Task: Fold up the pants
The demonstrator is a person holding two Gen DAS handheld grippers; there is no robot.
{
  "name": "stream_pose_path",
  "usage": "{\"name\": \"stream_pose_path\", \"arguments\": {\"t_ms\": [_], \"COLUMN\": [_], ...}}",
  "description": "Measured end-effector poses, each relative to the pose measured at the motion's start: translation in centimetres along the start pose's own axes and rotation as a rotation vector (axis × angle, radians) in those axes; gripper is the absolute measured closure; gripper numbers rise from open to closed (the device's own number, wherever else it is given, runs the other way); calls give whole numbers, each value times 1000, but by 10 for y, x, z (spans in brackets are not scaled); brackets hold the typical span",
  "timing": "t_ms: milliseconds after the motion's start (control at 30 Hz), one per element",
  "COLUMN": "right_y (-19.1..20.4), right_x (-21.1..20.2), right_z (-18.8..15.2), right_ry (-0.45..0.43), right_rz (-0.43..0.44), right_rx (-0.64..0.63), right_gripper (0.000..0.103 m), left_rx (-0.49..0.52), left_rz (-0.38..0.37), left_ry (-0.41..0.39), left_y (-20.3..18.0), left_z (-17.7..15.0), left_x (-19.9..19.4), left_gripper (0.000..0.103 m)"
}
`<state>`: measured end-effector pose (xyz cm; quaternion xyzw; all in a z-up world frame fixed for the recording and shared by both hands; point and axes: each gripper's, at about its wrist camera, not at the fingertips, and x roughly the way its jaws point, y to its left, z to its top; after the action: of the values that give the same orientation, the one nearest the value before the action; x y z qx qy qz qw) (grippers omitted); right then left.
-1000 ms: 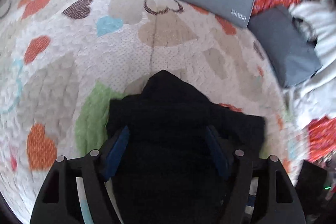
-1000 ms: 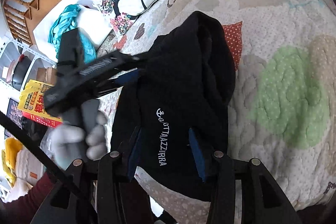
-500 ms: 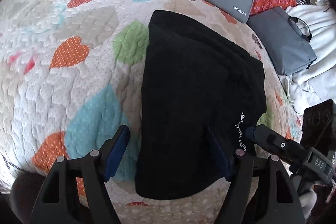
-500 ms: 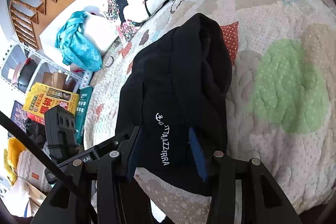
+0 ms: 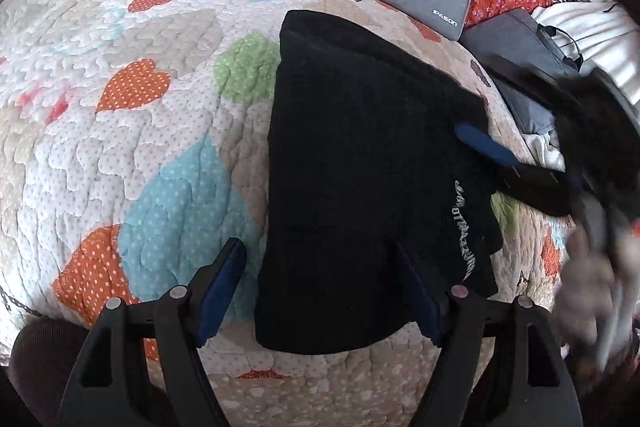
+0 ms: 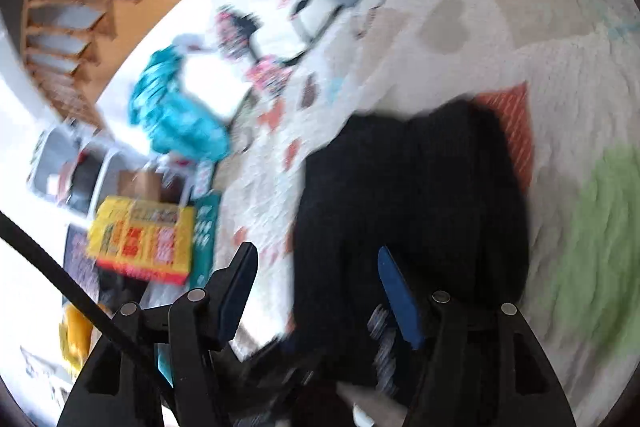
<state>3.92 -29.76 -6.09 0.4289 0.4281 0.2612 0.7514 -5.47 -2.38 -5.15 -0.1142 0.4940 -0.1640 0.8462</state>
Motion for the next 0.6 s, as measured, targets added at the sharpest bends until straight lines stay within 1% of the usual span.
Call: {"name": "stream_pose_path", "arguments": {"t_ms": [33, 100, 167, 200, 233, 333, 367, 467, 533, 567, 600], "right_y": [-7, -24, -29, -29, -26, -23, -25, -41, -55, -59, -62], "right_x": [-2, -16, -34, -41, -49, -59, -61, -65, -64, -66, -70], "right_z": [10, 32, 41, 41, 36, 17, 8, -10, -20, -26, -28], "right_ry": [-27, -107, -172, -176, -176, -151, -144, -140, -147, -186, -198], "right_rz": [-13, -59, -128, -127, -122, -164, -182, -199, -185, -150, -141], "right_rx": [19, 73, 102, 99, 78, 12, -4, -4, 18, -1, -5], "right_gripper": [40, 41, 37, 35, 35, 34, 34, 34, 34, 35, 35], "left_rx": [4, 12, 27, 32, 35, 28, 24, 22, 20, 19, 17], "left_rz": [3, 7, 13, 12, 10, 16, 23, 39, 45, 44, 46], "left_ry": [0, 0, 2, 4, 6, 15, 21, 39, 49, 55, 61], "left_y": [0, -2, -4, -3, -2, -2, -3, -8, -12, -13, -14], "left_z": [0, 0, 0, 1, 0, 0, 0, -3, -9, -11, -13], "left_x": [1, 2, 2, 2, 1, 1, 1, 0, -3, -4, -5], "left_gripper": [27, 26, 25, 25, 25, 25, 24, 24, 24, 24, 24]}}
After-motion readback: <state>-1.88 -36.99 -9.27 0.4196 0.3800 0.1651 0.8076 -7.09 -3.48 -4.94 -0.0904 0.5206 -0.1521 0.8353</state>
